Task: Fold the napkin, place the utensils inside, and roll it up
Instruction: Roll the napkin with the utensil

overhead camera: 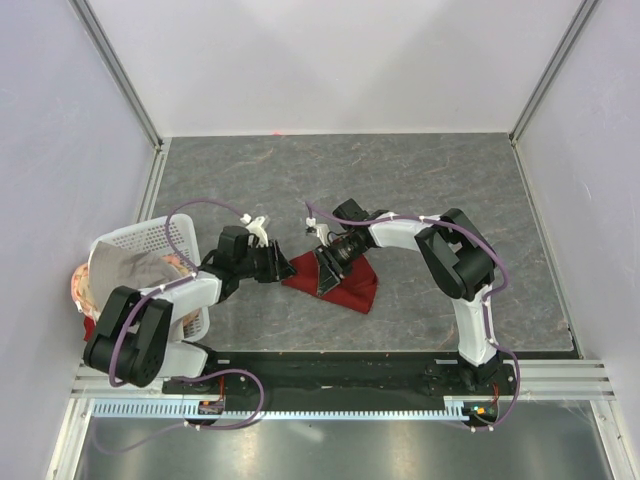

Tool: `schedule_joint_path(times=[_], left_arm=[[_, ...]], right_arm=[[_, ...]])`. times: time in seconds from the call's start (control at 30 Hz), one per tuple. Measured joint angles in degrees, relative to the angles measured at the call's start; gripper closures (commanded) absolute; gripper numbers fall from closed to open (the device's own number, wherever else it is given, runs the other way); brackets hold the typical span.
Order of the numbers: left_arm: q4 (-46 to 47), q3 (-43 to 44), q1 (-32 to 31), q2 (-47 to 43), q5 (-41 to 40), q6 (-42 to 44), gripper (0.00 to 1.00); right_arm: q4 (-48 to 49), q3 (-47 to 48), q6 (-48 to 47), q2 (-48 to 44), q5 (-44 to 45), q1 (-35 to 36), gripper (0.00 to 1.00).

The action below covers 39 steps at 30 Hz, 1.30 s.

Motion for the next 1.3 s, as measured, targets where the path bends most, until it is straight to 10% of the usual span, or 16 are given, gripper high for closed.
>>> schedule_joint_path(times=[0.23, 0.57, 0.9, 1.3], left_arm=[[2.0, 0.0, 0.0, 4.6, 1.2, -0.7, 0.94], [-2.6, 5.1, 0.0, 8.3, 1.0, -0.8, 0.97], [-8.8, 10.5, 0.0, 12.2, 1.2, -0.9, 0.97], [-13.3, 13.8, 0.0, 14.2, 1.3, -1.1, 0.97]], right_arm=[[-2.0, 1.2, 0.4, 0.0, 0.2, 0.0, 0.42], [-3.7, 1.0, 0.3, -5.7, 10.8, 0.2, 0.26], [6.4, -11.4, -4.9, -26.8, 35.6, 9.7, 0.25], [11.2, -15.3, -9.9, -25.1, 50.3, 19.0, 0.34]])
